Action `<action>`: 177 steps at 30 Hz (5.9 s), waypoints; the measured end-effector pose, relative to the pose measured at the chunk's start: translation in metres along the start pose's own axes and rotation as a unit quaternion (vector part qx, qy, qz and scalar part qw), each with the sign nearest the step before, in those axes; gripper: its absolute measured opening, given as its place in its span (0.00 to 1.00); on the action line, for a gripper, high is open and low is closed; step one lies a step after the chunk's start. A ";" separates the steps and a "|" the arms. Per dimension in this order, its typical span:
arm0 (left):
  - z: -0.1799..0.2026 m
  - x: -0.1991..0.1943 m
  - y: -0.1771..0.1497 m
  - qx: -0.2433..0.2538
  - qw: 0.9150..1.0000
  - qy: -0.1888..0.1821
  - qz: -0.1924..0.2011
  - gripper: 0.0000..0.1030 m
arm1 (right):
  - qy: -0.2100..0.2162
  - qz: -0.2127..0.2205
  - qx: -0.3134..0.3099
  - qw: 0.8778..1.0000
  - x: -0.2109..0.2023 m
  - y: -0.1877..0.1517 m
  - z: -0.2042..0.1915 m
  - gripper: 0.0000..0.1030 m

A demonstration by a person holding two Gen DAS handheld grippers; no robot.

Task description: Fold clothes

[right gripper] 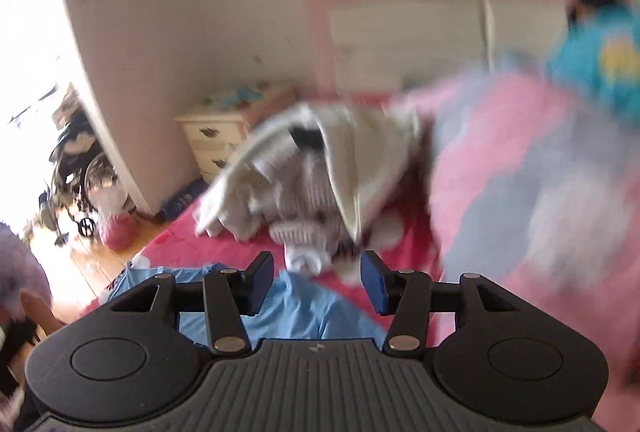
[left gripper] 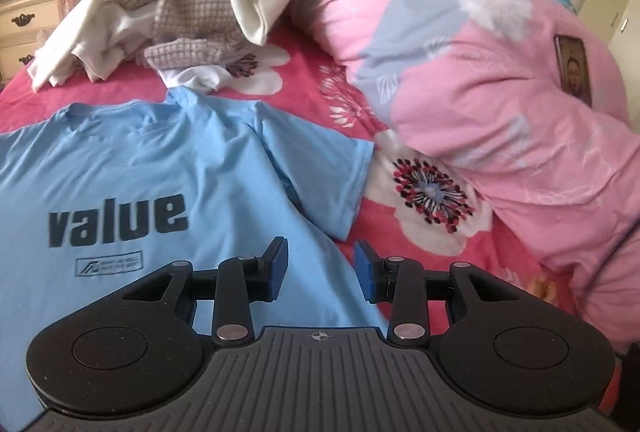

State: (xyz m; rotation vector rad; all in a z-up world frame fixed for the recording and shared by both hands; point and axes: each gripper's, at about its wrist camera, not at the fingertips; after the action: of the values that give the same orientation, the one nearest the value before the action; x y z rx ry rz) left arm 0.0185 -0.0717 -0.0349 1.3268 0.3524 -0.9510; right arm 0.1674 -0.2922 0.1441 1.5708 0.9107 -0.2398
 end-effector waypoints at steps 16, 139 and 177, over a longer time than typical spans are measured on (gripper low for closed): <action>-0.051 0.081 0.016 -0.015 0.998 -0.065 0.007 0.35 | -0.087 -0.148 0.171 0.970 0.163 -0.128 0.110 0.45; -0.002 0.041 -0.061 0.062 0.989 -0.106 -0.080 0.34 | 0.080 -0.254 0.113 0.957 0.161 -0.168 0.066 0.28; -0.009 0.050 -0.081 0.075 0.981 -0.130 -0.126 0.34 | 0.124 -0.209 0.301 0.922 0.191 -0.208 0.104 0.12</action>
State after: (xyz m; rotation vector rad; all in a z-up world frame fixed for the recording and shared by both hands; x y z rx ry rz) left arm -0.0100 -0.0784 -0.1263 1.2937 0.2543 -1.3715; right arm 0.1921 -0.3192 -0.1548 1.9808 1.4706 -0.6870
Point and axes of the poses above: each gripper's, at about its wrist camera, not at the fingertips, and x roughly the way its jaws point, z to its right, y to its top, and after that the axes turned 2 degrees about -x, right-handed
